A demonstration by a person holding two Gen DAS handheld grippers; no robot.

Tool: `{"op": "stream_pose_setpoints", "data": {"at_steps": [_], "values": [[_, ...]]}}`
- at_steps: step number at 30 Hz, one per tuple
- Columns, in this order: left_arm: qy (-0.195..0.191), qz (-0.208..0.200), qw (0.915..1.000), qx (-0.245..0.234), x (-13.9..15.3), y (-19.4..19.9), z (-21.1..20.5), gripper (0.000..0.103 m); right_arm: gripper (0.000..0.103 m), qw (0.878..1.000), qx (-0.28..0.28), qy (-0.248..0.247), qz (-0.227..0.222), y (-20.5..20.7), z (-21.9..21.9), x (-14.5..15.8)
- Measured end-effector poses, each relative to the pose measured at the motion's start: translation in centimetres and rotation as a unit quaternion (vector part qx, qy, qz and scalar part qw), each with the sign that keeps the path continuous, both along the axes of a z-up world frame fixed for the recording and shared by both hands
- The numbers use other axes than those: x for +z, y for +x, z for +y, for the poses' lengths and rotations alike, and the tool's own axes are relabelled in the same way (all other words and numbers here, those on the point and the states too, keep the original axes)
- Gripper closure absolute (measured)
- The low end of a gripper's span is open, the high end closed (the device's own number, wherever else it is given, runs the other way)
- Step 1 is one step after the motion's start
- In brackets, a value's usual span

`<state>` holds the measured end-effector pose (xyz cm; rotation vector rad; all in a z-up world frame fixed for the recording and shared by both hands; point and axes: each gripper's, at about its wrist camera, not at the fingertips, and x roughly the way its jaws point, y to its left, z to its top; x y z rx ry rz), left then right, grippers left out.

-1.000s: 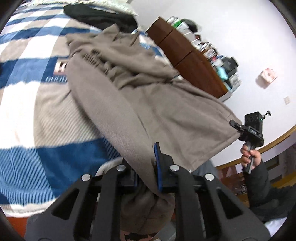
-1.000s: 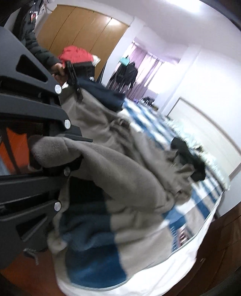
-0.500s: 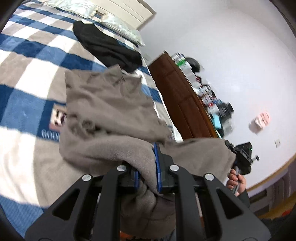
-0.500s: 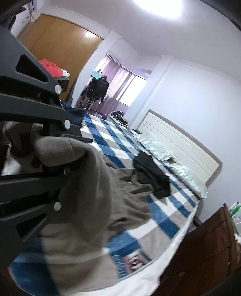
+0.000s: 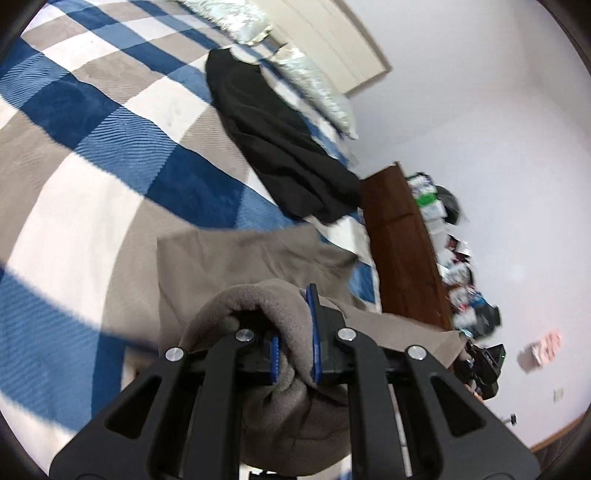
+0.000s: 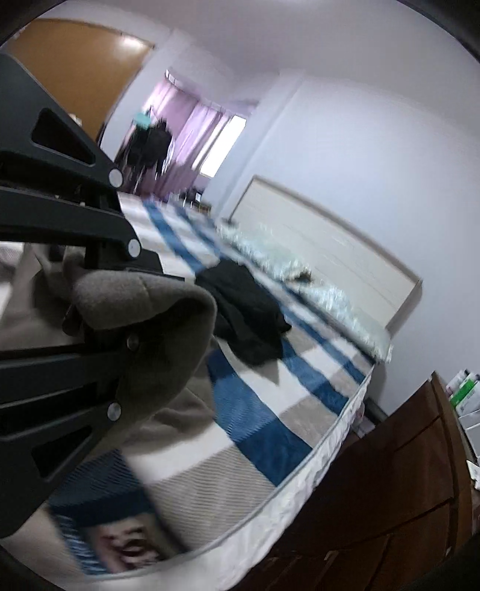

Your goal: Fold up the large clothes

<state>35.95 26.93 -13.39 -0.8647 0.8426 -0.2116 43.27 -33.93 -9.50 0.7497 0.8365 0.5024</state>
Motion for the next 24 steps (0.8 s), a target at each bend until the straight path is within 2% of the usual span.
{"op": "stream_pose_setpoints", "data": {"at_steps": [5,11,14,16,18,19,21,22,23,24], "values": [[0.025,0.051,0.9984,-0.002,-5.1,8.6,1.1,0.091,0.093,0.997,0.008,-0.059,0.042,9.8,3.1,-5.6],[0.038,0.124,0.9915,-0.001,-11.0,15.0,2.9,0.091,0.093,0.988,0.026,-0.112,0.103,16.7,5.5,-11.2],[0.056,0.142,0.9881,-0.020,-12.6,16.4,2.5,0.091,0.093,0.981,0.035,-0.137,0.131,18.7,6.1,-14.0],[0.072,0.146,0.9860,-0.036,-13.1,16.6,1.8,0.091,0.092,0.979,0.044,-0.134,0.147,19.0,6.2,-15.8],[0.090,0.137,0.9851,-0.051,-12.7,16.3,1.4,0.089,0.088,0.980,0.044,-0.126,0.150,18.5,5.9,-16.3],[0.098,0.131,0.9847,-0.060,-12.3,15.9,1.3,0.088,0.083,0.980,0.044,-0.123,0.148,18.0,5.7,-16.1],[0.112,0.121,0.9834,-0.075,-11.2,15.1,1.2,0.079,0.063,0.982,0.047,-0.119,0.137,17.0,5.3,-14.9],[0.114,0.119,0.9830,-0.081,-10.7,14.6,1.2,0.076,0.036,0.983,0.055,-0.123,0.128,16.3,5.3,-13.9],[0.117,0.121,0.9819,-0.088,-10.0,13.9,1.2,0.070,0.020,0.982,0.063,-0.131,0.117,15.8,5.4,-12.7],[0.120,0.122,0.9811,-0.091,-9.5,13.3,1.1,0.063,0.019,0.981,0.082,-0.149,0.094,14.8,5.9,-11.0]]}}
